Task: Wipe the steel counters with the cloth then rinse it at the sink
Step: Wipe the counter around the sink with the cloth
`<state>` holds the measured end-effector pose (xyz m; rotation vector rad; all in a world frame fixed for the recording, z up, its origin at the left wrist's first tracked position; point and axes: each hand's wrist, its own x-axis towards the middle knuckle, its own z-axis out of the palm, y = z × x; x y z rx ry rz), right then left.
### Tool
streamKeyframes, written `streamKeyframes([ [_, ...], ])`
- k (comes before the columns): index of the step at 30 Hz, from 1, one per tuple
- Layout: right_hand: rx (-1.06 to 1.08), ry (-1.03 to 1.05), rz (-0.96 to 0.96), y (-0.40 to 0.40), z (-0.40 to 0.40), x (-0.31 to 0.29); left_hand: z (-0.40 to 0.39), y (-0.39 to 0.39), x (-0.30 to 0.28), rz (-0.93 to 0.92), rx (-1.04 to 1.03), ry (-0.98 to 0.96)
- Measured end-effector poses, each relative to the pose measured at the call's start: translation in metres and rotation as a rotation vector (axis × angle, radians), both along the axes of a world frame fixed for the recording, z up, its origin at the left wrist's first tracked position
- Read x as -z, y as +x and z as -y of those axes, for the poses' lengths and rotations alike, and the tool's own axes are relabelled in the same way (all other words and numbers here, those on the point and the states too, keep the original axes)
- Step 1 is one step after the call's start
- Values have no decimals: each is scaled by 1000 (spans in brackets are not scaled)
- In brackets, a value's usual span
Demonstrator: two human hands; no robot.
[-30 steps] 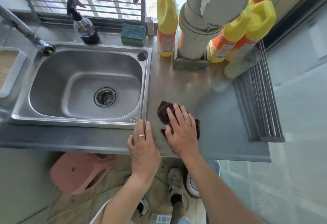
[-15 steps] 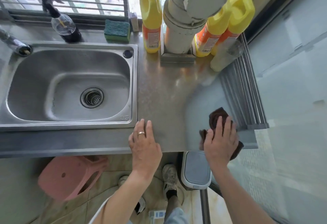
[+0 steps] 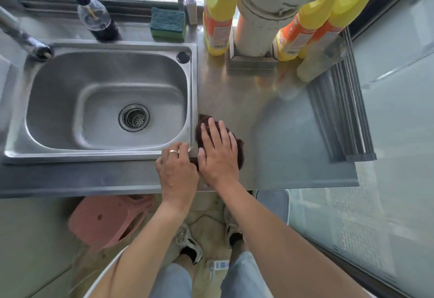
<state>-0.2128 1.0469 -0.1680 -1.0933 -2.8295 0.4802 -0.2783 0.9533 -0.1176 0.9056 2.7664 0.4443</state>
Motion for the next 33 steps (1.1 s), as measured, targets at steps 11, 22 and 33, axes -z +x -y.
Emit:
streamKeyframes([
  [11,-38,-16,-25,-69,-85,2,-46,14,5,4,-37,-16],
  [22,31,99,32,91,-177,-1,-81,43,-3,-16,-1,-44],
  [33,555,155,9,121,-116,5,-45,13,-8,5,-111,-28],
])
